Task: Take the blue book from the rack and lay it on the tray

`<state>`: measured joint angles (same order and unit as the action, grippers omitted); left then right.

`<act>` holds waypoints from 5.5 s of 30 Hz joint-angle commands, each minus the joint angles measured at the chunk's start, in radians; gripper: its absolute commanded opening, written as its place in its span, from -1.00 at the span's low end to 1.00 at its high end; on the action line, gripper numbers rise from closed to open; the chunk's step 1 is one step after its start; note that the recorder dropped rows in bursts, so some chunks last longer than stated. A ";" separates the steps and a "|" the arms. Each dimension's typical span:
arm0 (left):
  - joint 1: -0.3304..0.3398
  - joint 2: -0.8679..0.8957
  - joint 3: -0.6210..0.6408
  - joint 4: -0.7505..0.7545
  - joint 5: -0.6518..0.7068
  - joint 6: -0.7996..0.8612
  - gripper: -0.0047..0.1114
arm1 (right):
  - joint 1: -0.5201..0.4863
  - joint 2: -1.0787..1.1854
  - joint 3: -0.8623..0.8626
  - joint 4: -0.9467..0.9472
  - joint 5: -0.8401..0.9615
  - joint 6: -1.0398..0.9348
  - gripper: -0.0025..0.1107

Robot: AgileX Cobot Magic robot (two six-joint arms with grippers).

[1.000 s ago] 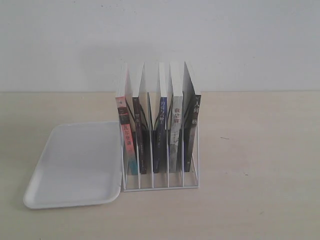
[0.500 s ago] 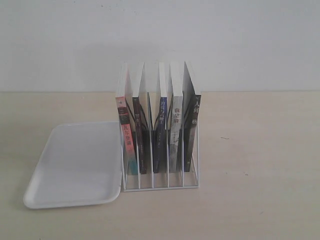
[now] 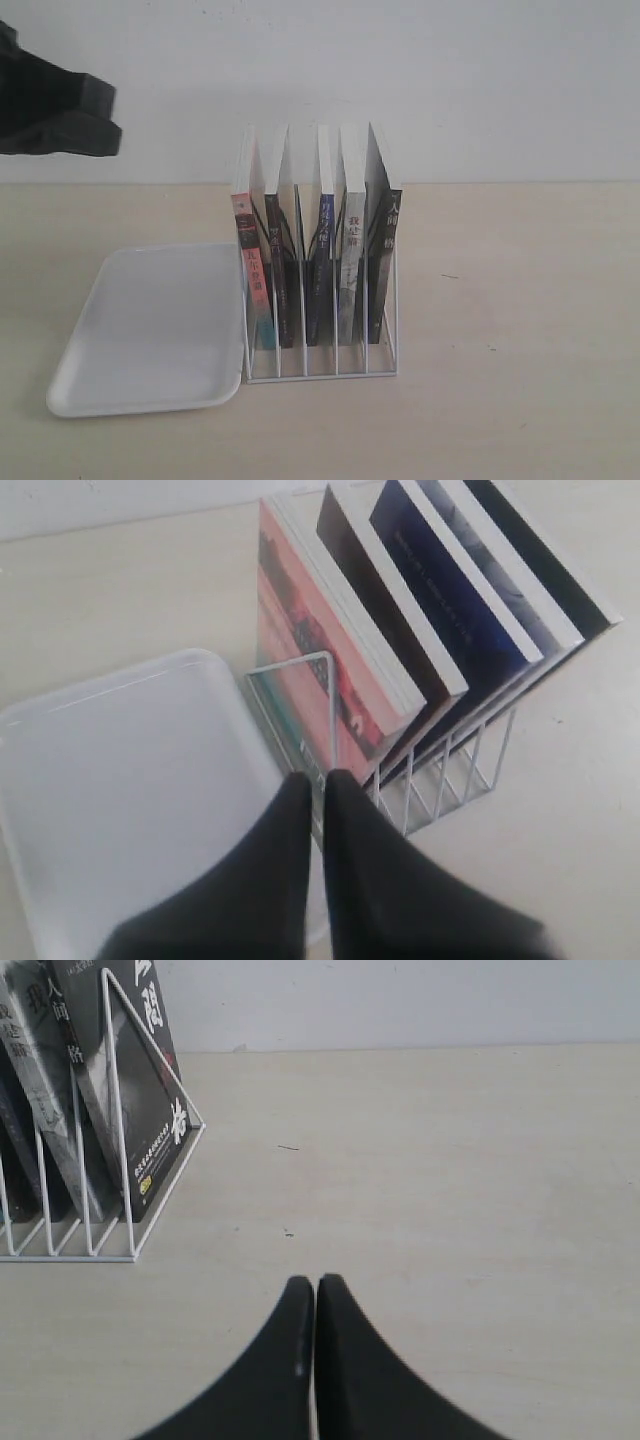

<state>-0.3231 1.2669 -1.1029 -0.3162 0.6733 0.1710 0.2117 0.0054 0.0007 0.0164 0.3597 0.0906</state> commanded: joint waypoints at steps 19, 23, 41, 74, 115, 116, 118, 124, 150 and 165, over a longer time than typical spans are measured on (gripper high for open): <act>-0.077 0.358 -0.327 0.044 0.015 0.008 -0.76 | -0.003 -0.005 -0.001 -0.004 -0.005 -0.004 -0.96; -0.108 0.383 -0.339 0.044 -0.055 0.005 -0.57 | -0.003 -0.005 -0.001 -0.004 -0.005 -0.004 -0.96; -0.108 0.503 -0.442 0.211 -0.059 -0.348 -0.23 | -0.003 -0.005 -0.001 -0.004 -0.005 -0.004 -0.96; -0.120 0.605 -0.491 0.207 -0.055 -0.394 -0.23 | -0.003 -0.005 -0.001 -0.004 -0.005 -0.004 -0.96; -0.120 0.606 -0.591 0.156 0.010 -0.439 -0.85 | -0.003 -0.005 -0.001 -0.004 -0.005 -0.004 -0.96; -0.120 0.601 -0.596 0.156 0.016 -0.439 -0.85 | -0.003 -0.005 -0.001 -0.004 -0.005 -0.004 -0.96; -0.120 0.581 -0.596 0.156 0.016 -0.439 -0.85 | -0.003 -0.005 -0.001 -0.004 -0.005 -0.004 -0.96; -0.120 0.499 -0.596 0.173 0.028 -0.439 -0.85 | -0.003 -0.005 -0.001 -0.004 -0.005 -0.004 -0.96; -0.120 0.389 -0.596 0.233 0.053 -0.401 -0.85 | -0.003 -0.005 -0.001 -0.004 -0.005 -0.004 -0.96; -0.120 0.554 -0.596 0.192 0.072 -0.401 -0.85 | -0.003 -0.005 -0.001 -0.004 -0.005 -0.004 -0.96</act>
<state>-0.4379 1.8062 -1.6850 -0.1041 0.7420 -0.2312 0.2117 0.0054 0.0007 0.0164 0.3597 0.0906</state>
